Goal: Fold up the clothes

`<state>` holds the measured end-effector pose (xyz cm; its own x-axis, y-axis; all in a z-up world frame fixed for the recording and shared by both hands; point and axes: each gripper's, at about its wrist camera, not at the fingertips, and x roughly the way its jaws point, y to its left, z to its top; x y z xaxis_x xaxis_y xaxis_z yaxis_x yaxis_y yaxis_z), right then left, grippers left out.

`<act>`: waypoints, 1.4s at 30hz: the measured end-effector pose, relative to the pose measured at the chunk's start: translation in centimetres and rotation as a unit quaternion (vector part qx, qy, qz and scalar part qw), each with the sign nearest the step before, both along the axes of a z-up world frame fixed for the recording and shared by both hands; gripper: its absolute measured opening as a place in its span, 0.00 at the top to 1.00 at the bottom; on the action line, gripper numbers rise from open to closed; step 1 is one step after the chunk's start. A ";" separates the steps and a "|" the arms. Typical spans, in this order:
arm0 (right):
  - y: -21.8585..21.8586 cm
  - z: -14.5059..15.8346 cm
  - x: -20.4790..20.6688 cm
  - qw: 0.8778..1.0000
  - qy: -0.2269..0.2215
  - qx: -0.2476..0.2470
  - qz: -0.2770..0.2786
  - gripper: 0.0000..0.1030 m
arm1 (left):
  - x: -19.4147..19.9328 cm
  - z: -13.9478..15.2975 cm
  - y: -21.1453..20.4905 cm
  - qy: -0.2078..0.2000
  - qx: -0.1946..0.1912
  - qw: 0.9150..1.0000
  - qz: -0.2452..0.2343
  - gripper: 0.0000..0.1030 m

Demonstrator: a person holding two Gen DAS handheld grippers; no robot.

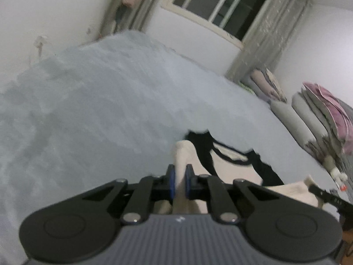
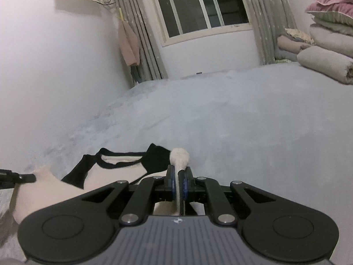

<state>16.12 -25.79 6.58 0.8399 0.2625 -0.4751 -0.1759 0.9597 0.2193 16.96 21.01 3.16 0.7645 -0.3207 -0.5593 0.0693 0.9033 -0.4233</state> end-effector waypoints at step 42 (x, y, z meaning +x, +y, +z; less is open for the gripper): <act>0.5 -1.5 -1.1 0.998 0.057 -0.036 -0.018 0.89 | -2.8 -0.7 0.0 0.018 0.029 0.999 0.028 0.89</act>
